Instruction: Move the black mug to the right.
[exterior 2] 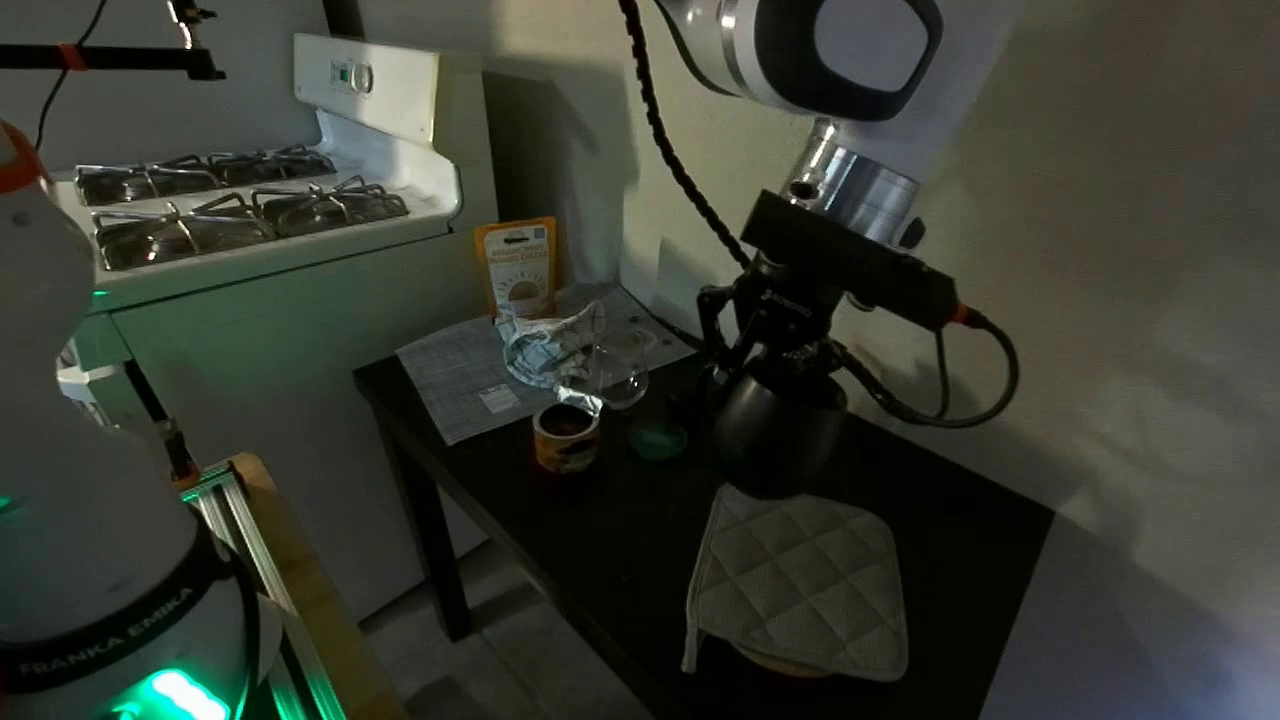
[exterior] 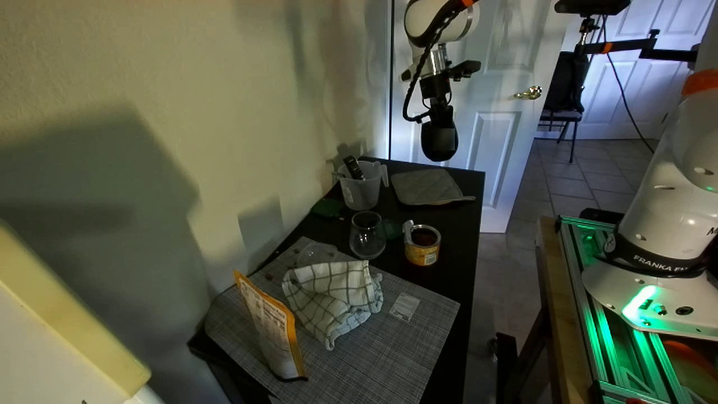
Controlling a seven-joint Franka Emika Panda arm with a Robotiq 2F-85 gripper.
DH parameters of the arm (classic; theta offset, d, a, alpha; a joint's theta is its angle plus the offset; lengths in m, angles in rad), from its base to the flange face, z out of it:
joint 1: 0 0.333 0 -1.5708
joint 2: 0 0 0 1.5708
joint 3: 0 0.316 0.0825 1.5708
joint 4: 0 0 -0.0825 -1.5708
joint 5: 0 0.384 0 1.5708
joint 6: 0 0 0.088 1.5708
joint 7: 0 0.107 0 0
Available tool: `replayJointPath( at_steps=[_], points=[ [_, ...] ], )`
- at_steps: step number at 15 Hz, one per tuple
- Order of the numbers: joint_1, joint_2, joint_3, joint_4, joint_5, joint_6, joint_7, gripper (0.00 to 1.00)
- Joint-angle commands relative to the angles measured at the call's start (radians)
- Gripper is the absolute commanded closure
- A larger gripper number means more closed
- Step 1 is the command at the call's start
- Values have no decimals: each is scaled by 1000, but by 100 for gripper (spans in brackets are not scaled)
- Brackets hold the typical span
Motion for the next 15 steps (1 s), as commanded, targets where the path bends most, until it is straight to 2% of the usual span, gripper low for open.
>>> replayJointPath(
  at_steps=[1, 3, 8, 10, 11, 15],
  points=[
    [-39, 49, -24, 130, 11, -21, -125, 97],
    [-54, 93, -25, 207, 39, -19, -156, 97],
    [-66, 225, -3, 409, 24, -39, -172, 97],
    [-87, 289, 17, 497, 62, -100, -196, 97],
    [-70, 220, 11, 384, 22, -25, -160, 90],
    [-85, 292, 25, 468, 40, -62, -173, 90]
  ],
)
